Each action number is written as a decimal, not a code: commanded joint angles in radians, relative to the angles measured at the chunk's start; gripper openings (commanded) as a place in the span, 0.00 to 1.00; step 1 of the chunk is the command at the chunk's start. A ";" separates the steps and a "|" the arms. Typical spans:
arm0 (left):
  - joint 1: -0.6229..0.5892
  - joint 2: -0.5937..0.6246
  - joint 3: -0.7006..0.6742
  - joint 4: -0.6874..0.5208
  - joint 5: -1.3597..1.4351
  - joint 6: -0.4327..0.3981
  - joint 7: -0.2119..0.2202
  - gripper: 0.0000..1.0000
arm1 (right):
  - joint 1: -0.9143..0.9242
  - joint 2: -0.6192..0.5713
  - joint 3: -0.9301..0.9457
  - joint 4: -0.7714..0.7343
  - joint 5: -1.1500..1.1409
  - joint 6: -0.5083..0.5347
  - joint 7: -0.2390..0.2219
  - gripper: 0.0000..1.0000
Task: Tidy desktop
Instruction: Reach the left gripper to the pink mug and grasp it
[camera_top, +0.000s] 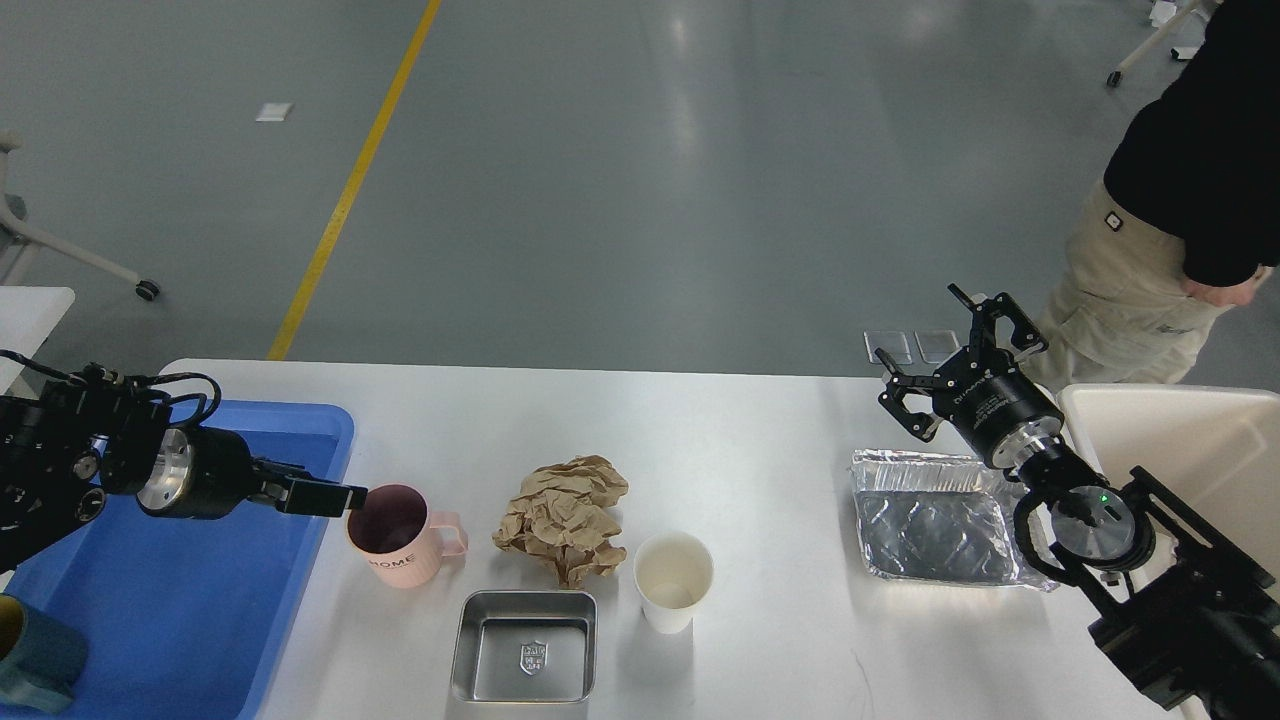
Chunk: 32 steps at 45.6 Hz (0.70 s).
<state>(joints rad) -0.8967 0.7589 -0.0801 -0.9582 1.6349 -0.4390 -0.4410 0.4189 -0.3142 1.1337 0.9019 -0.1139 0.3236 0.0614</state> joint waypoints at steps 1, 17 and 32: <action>-0.001 -0.026 0.006 0.026 0.003 0.005 -0.005 0.97 | 0.000 -0.003 0.000 0.002 0.000 0.000 0.000 1.00; 0.010 -0.067 0.010 0.088 0.028 0.051 -0.068 0.87 | 0.000 -0.005 0.003 0.002 0.000 0.000 0.000 1.00; 0.015 -0.101 0.040 0.134 0.039 0.071 -0.084 0.87 | 0.000 -0.008 0.003 0.002 0.000 0.000 0.000 1.00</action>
<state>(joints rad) -0.8818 0.6659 -0.0488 -0.8319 1.6721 -0.3756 -0.5169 0.4188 -0.3217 1.1367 0.9036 -0.1134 0.3236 0.0614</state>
